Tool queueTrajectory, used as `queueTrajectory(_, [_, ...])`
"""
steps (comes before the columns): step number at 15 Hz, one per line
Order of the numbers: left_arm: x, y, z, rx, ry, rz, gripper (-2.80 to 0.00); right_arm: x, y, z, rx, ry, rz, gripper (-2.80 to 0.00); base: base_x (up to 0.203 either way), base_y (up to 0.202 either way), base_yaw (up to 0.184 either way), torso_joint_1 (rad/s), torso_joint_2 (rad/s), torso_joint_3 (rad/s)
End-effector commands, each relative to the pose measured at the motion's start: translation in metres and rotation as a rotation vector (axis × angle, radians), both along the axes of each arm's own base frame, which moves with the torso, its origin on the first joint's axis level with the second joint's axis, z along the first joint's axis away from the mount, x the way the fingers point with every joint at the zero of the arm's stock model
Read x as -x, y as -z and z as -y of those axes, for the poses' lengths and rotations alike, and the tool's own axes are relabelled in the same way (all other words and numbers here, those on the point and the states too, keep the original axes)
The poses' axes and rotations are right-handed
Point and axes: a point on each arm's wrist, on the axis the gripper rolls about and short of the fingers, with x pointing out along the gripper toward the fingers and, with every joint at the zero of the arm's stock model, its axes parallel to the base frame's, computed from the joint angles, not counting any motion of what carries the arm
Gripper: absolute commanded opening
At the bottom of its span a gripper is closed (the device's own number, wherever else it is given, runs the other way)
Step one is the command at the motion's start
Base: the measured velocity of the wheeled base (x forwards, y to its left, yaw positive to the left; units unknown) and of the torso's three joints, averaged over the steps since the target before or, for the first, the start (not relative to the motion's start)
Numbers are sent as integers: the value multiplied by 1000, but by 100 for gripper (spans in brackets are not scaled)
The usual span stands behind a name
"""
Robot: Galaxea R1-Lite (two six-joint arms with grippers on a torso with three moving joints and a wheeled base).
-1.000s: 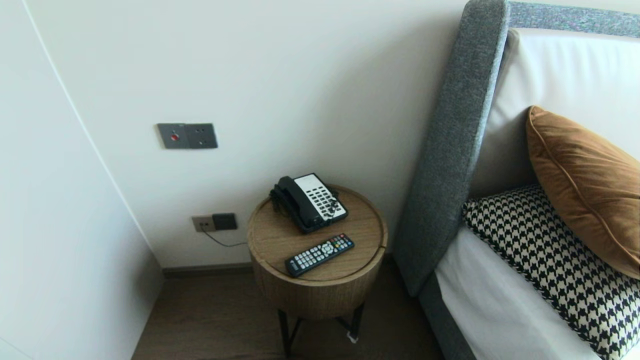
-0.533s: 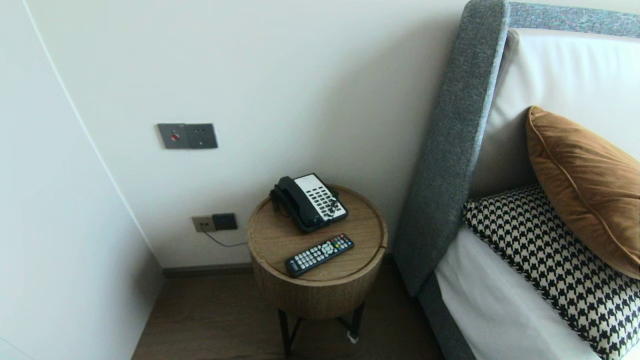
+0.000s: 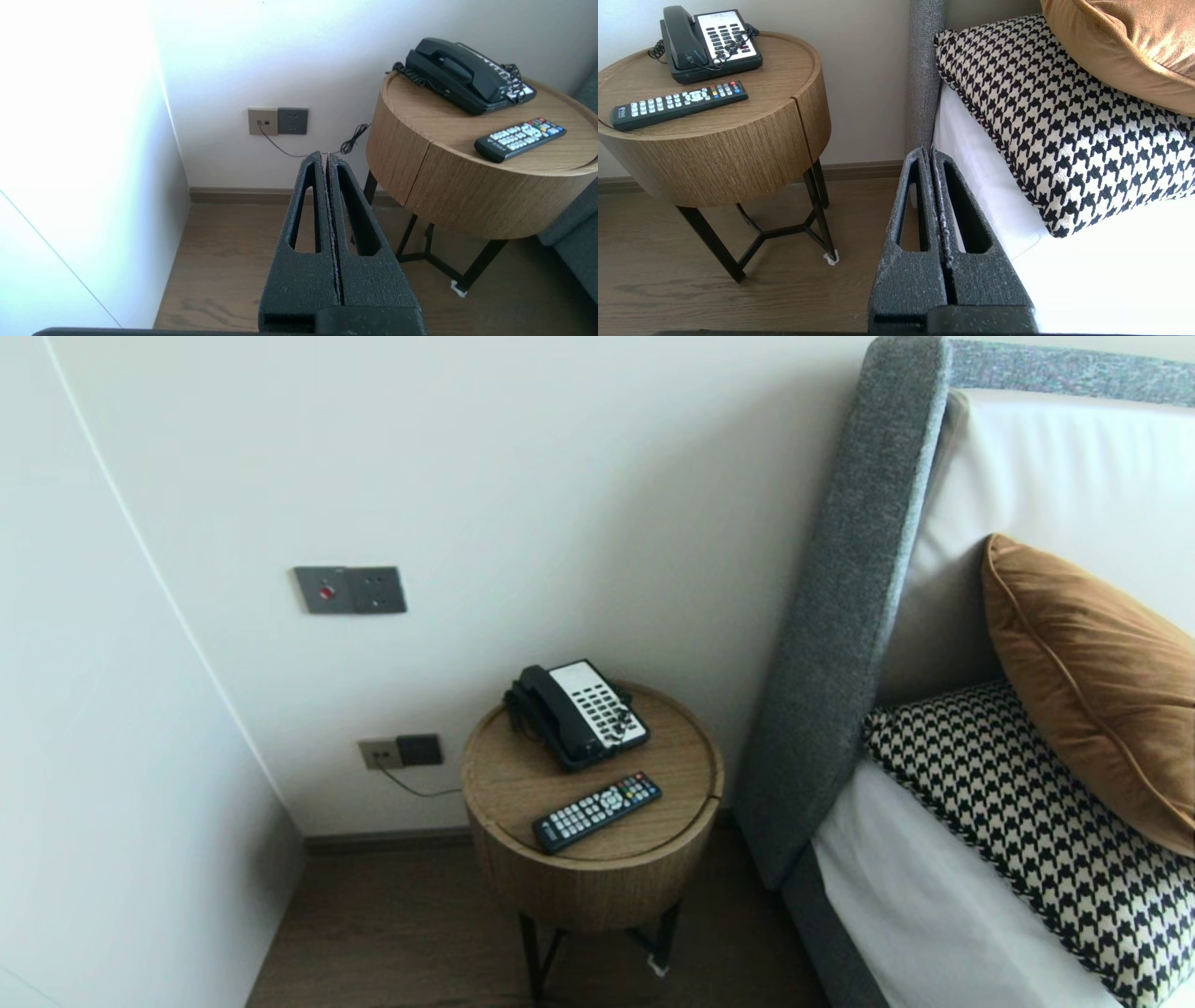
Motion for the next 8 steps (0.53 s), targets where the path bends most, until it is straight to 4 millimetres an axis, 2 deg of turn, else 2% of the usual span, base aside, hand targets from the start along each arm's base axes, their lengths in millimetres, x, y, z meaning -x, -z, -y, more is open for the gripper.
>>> queueTrajectory(1, [1,1,0,-1,0,16,-280,0,0,0,0,0,-1,-280,0,0,0,0,0,0])
queueTrajectory(8, [1,4,0,-36,-1,-15,-280,0,0,0,0,0,-1,-280,0,0,0,0,0,0])
